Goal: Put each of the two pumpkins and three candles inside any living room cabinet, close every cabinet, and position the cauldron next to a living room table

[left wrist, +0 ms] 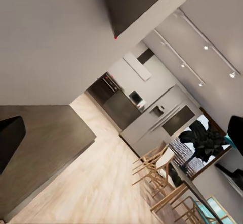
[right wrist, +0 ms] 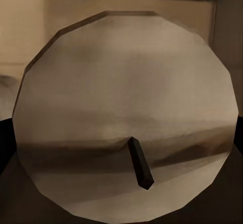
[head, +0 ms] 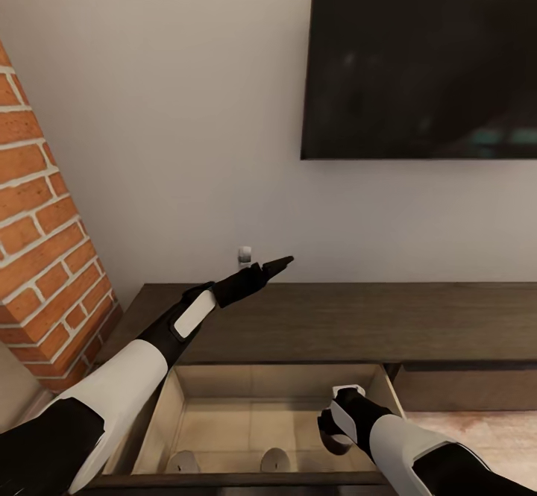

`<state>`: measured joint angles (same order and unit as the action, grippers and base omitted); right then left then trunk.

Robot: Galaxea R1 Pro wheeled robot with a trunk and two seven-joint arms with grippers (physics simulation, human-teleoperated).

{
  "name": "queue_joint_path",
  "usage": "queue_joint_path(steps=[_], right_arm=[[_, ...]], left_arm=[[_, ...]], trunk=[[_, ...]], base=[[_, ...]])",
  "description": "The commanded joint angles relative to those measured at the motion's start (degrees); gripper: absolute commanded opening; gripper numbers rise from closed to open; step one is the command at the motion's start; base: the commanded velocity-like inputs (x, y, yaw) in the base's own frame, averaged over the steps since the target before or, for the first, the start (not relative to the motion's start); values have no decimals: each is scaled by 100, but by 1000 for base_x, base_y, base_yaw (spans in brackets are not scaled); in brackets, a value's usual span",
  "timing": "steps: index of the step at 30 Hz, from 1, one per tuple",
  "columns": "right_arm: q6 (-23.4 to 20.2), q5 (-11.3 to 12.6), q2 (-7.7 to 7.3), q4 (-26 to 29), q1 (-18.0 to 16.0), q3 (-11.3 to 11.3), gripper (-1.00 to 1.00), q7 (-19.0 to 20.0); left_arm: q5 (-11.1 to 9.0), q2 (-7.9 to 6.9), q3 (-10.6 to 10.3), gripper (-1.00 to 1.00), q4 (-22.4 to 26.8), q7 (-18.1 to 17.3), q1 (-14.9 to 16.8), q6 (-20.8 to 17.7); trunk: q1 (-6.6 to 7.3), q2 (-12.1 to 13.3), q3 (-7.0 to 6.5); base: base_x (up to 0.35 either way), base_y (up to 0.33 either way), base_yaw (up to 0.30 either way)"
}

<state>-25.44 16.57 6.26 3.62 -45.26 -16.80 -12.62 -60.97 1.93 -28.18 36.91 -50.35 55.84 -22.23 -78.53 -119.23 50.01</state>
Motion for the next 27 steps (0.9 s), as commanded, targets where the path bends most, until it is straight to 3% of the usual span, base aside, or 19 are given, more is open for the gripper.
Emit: queue_joint_path(steps=[1,27], right_arm=[[4,13,-1,0,1,1,-100,-4],[41,-10,-46,-10,189,1,-100,-21]], left_arm=[[0,-4,1,100,0,0,-1,0],[1,-6,1,100,0,-1,2,-1]], trunk=[[0,0,9],[0,0,243]], base=[[112,0,0],[6,0,0]])
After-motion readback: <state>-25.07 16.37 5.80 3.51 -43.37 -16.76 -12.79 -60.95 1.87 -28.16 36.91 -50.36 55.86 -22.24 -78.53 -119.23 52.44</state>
